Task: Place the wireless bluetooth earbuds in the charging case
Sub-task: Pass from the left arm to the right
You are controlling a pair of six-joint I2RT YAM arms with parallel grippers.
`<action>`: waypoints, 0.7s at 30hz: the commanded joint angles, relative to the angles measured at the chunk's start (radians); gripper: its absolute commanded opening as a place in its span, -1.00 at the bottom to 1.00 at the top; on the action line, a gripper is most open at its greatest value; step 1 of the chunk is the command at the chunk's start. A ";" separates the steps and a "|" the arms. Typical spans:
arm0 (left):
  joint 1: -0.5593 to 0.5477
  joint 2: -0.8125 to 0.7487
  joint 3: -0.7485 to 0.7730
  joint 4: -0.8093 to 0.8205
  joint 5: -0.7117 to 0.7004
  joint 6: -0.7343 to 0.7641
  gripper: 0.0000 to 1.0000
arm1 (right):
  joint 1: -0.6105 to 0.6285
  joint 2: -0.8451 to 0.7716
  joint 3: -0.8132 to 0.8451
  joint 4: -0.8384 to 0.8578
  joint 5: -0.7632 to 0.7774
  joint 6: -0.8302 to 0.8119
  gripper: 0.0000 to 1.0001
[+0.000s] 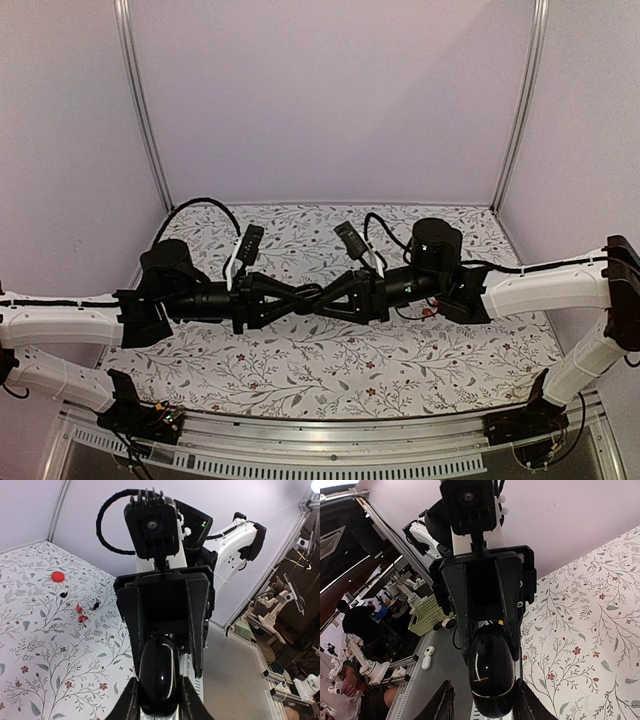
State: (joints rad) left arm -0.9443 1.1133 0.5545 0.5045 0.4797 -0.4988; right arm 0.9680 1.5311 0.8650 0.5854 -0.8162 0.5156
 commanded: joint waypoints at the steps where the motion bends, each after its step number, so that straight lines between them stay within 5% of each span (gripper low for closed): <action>1: -0.015 0.003 0.017 0.037 -0.022 0.000 -0.89 | 0.010 0.020 0.029 -0.007 0.005 -0.019 -0.25; 8: -0.016 0.009 0.011 0.035 -0.025 -0.009 -0.90 | 0.010 0.022 0.035 -0.002 0.004 -0.021 -0.42; 21: -0.016 0.011 0.009 0.025 -0.025 -0.012 -0.90 | 0.010 0.026 0.040 0.005 0.011 -0.019 -0.38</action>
State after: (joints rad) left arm -0.9470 1.1133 0.5545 0.5175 0.4625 -0.5087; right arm 0.9699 1.5467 0.8776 0.5827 -0.8135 0.5041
